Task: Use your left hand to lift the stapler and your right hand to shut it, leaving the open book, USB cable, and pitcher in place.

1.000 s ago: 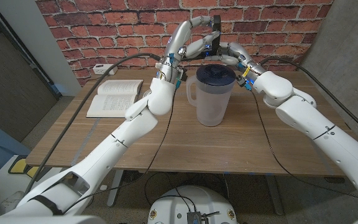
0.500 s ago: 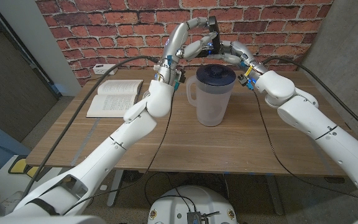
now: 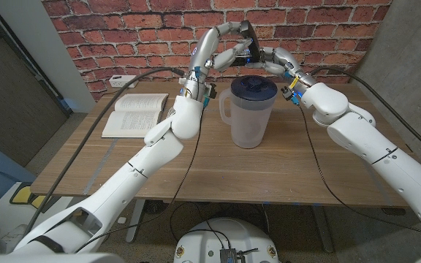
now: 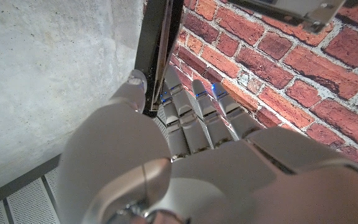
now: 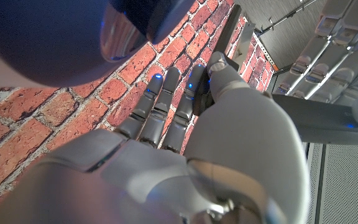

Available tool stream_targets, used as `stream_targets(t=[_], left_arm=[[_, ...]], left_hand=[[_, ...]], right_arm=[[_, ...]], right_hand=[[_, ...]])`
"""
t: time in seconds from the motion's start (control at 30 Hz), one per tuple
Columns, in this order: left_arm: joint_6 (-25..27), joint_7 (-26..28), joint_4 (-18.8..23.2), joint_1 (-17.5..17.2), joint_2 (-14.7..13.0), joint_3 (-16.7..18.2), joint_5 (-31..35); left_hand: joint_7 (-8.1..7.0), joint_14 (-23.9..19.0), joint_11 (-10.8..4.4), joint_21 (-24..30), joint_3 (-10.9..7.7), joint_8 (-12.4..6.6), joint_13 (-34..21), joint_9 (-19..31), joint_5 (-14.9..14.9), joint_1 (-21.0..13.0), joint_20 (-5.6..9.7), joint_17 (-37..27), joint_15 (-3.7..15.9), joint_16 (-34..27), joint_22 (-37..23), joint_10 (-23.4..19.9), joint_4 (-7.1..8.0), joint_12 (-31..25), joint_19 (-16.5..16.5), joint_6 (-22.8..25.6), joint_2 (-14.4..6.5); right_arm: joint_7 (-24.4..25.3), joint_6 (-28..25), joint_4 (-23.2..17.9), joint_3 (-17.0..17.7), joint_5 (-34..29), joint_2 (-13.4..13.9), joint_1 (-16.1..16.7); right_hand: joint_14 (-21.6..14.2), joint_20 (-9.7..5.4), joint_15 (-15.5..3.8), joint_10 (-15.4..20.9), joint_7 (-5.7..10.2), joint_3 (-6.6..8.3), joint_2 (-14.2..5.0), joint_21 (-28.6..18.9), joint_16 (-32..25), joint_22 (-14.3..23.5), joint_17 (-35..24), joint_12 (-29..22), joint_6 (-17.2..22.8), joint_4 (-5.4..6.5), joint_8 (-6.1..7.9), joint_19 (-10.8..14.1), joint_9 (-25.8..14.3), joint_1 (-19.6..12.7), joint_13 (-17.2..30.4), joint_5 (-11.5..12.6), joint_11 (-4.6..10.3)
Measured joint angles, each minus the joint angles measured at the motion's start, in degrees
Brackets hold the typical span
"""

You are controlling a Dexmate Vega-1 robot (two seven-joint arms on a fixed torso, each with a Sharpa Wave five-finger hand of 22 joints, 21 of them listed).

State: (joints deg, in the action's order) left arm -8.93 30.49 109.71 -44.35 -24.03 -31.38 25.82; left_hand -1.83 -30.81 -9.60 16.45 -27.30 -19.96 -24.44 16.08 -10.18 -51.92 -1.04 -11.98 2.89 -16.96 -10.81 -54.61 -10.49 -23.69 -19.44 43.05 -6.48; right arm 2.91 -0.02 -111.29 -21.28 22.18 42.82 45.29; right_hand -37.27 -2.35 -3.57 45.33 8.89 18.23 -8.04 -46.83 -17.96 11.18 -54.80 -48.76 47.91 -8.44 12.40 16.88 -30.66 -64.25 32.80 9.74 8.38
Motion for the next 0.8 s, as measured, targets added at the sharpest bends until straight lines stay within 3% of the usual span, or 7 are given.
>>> stream_targets(t=[0.8], left_arm=[[0.32,0.99,0.49,-1.34,-0.37,0.50,0.02]], left_hand=[[0.02,0.00,-0.29,0.00,-0.04,0.04,-0.70,-0.15,0.06,-0.37,-0.41,-0.01,0.00,0.00,0.01,-0.06,0.51,0.85,0.42,0.02,0.37]], right_arm=[[0.18,0.26,0.38,0.32,0.38,-0.01,0.07]], right_hand=[[-0.19,0.00,0.19,0.00,0.00,-0.04,0.00,-0.81,0.40,0.01,-0.30,0.21,0.00,-0.04,-0.09,-0.42,-0.28,0.00,0.08,0.02,0.00]])
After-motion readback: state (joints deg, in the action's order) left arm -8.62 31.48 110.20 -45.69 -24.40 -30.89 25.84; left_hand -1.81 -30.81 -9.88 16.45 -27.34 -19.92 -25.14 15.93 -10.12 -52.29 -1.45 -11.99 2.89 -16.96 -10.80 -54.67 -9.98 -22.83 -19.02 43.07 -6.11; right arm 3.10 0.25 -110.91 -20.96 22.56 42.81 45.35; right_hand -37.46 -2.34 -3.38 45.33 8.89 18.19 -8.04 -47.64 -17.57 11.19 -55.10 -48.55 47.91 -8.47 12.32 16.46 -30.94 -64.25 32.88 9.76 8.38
